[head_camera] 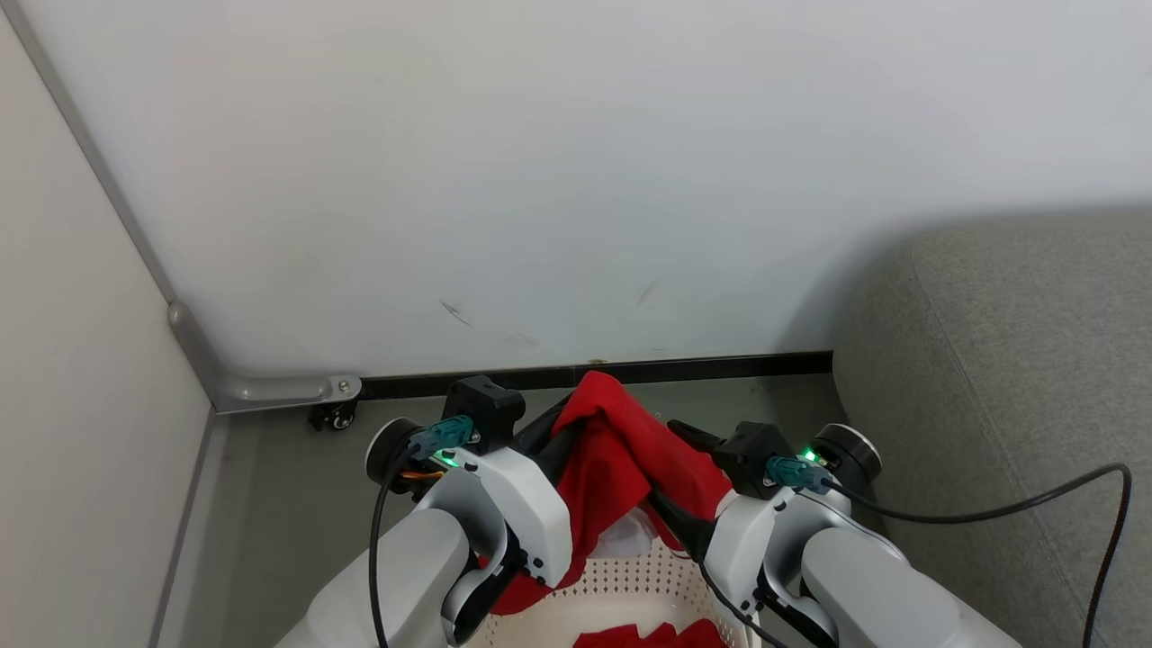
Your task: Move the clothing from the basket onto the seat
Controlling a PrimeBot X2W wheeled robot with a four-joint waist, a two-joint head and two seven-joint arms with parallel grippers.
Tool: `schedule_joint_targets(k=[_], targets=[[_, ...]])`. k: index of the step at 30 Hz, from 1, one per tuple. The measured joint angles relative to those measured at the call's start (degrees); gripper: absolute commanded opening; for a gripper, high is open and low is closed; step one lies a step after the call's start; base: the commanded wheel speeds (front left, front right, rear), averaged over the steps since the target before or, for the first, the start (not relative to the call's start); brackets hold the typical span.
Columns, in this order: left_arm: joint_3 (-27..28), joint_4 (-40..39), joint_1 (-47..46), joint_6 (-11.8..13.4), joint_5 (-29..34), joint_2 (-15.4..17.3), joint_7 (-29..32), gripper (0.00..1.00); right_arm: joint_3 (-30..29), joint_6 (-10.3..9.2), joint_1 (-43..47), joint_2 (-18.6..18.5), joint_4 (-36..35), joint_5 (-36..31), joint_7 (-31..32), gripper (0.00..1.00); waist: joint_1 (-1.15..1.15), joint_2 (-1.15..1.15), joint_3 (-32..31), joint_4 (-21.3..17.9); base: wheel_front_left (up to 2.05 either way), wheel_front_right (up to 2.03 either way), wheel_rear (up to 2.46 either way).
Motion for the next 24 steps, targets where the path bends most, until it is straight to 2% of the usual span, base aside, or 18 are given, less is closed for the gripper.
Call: schedule_joint_targets(k=[1, 3, 4, 5, 15, 17, 19, 20, 22, 24], targets=[[-0.11, -0.08, -0.04, 0.02, -0.08, 0.0, 0.0, 0.0, 0.25, 0.0, -0.3, -0.01, 0.34, 0.02, 0.0, 0.56, 0.0, 0.0, 0.07, 0.09, 0.0, 0.0, 0.0], [-0.25, -0.24, -0.11, 0.11, -0.35, 0.03, -0.01, 0.0, 0.65, 0.0, -0.62, -0.01, 0.82, 0.27, 0.0, 0.31, 0.0, 0.0, 0.2, 0.25, 0.0, 0.0, 0.0], [-0.31, -0.3, -0.13, 0.38, -0.48, 0.04, -0.01, 0.0, 0.91, 0.0, -0.78, -0.01, 0.89, 0.57, 0.0, 0.12, 0.0, 0.0, 0.28, 0.29, 0.0, 0.0, 0.0], [-0.35, -0.31, -0.16, 0.51, -0.48, 0.03, -0.01, 0.0, 1.16, 0.0, -1.01, -0.02, 0.87, 0.77, 0.0, 0.0, 0.0, 0.0, 0.35, 0.33, 0.0, 0.0, 0.0], [-0.41, -0.42, -1.12, 1.58, -0.99, 0.05, -0.18, 0.0, 0.7, 0.01, -2.63, 0.0, -0.27, 2.67, 0.0, 0.0, 0.0, 0.0, 1.07, -0.34, 0.0, 0.0, 0.0], [-0.41, -0.43, -1.17, 1.79, -1.0, 0.04, -0.19, 0.08, 0.03, 0.01, -2.63, -0.01, -0.67, 3.15, 0.0, 0.0, 0.0, 0.0, 1.23, -0.59, 0.0, 0.0, 0.0], [-0.41, -0.48, -1.17, 1.82, -1.09, 0.04, -0.6, 0.22, -0.89, 0.01, -2.63, -0.01, -1.24, 3.64, 0.0, 0.0, 0.0, 0.0, 1.39, -0.83, 0.0, 0.0, 0.0], [-0.38, -0.55, -1.17, 1.85, -1.26, 0.05, -0.69, 0.33, -1.53, 0.01, -2.63, -0.01, -1.55, 3.78, 0.0, 0.0, 0.0, 0.0, 1.48, -0.96, 0.0, 0.0, 0.0], [-0.38, -0.62, -1.17, 1.99, -1.55, 0.04, -0.71, 0.76, -2.86, 0.01, -2.62, -0.08, -2.19, 4.1, 0.0, 0.0, 0.0, 0.0, 1.63, -1.21, 0.0, 0.0, 0.0], [-0.38, -0.71, -1.17, 1.99, -1.6, 0.04, -1.14, 1.0, -4.44, 0.01, -2.62, -0.38, -2.96, 4.12, 0.0, 0.0, 0.0, 0.0, 1.79, -1.46, 0.0, 0.0, 0.0]])
